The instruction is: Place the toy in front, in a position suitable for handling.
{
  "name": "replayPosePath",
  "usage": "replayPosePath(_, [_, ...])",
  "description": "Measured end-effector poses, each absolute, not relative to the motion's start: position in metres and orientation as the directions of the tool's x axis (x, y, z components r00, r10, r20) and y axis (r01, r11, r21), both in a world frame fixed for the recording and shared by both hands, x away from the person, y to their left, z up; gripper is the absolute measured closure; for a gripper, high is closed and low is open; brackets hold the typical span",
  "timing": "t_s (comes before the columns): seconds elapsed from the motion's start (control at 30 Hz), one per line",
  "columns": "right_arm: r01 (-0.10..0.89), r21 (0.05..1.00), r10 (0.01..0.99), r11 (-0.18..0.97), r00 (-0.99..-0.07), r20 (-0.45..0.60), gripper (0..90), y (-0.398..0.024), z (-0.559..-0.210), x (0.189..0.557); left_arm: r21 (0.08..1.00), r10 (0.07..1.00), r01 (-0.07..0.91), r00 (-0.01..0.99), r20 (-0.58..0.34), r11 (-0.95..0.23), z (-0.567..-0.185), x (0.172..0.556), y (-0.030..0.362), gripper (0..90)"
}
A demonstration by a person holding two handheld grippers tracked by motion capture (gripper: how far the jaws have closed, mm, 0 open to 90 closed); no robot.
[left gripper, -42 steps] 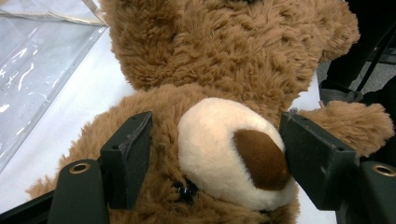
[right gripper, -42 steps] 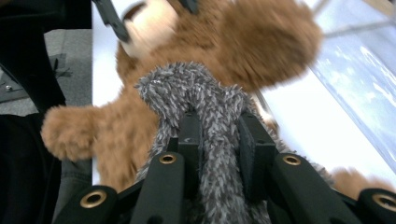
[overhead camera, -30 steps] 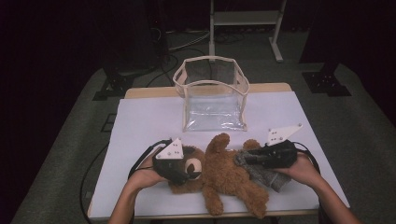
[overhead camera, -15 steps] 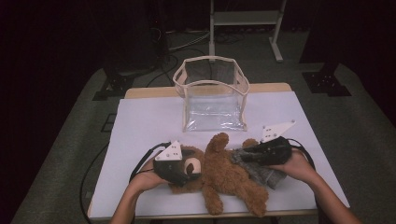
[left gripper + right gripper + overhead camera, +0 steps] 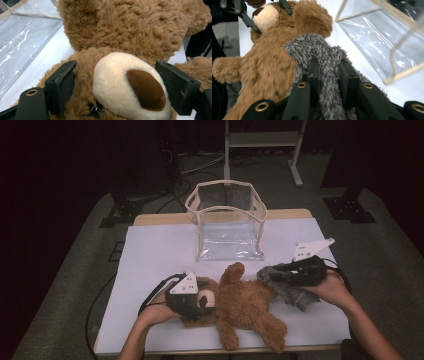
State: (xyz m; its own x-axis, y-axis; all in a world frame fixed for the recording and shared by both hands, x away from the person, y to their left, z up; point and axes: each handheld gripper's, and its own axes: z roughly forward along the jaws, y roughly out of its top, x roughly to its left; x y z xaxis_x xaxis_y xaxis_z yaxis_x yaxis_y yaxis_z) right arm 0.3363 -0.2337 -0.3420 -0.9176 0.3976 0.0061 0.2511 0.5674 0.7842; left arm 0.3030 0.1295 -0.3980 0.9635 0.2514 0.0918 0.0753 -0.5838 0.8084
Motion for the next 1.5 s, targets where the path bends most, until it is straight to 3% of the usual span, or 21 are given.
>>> replayPosePath(0.17, [0.28,0.744,0.385,0.606,-0.922,0.034,72.5,-0.214,-0.363,0.353,0.805,0.245,0.067,0.965,0.098,-0.589,-0.398,0.302,0.13,19.3])
replayPosePath(0.43, [0.392,0.742,0.478,0.543,-0.871,0.111,72.5,-0.258,-0.382,0.358,0.798,0.243,0.065,0.964,0.104,-0.599,-0.397,0.302,0.129,19.3])
replayPosePath(0.57, [0.364,0.77,0.468,0.523,-0.878,0.097,72.5,-0.26,-0.368,0.349,0.796,0.245,0.066,0.964,0.105,-0.602,-0.397,0.303,0.128,19.3])
replayPosePath(0.77, [0.28,0.766,0.388,0.579,-0.921,0.044,72.4,-0.221,-0.356,0.347,0.79,0.238,0.058,0.965,0.112,-0.61,-0.396,0.302,0.129,19.3])
replayPosePath(0.93, [0.297,0.746,0.395,0.596,-0.918,0.05,72.4,-0.216,-0.366,0.356,0.791,0.238,0.059,0.965,0.112,-0.609,-0.396,0.302,0.129,19.3])
replayPosePath(1.1, [0.38,0.761,0.456,0.526,-0.881,0.125,72.5,-0.249,-0.383,0.354,0.799,0.249,0.074,0.964,0.097,-0.597,-0.397,0.304,0.129,19.3])
replayPosePath(1.27, [0.364,0.787,0.445,0.498,-0.886,0.128,72.5,-0.257,-0.375,0.339,0.8,0.262,0.088,0.961,0.089,-0.593,-0.397,0.307,0.128,19.4])
replayPosePath(1.5, [0.295,0.811,0.347,0.506,-0.93,0.122,72.4,-0.233,-0.372,0.317,0.804,0.279,0.102,0.957,0.082,-0.585,-0.396,0.308,0.127,19.6])
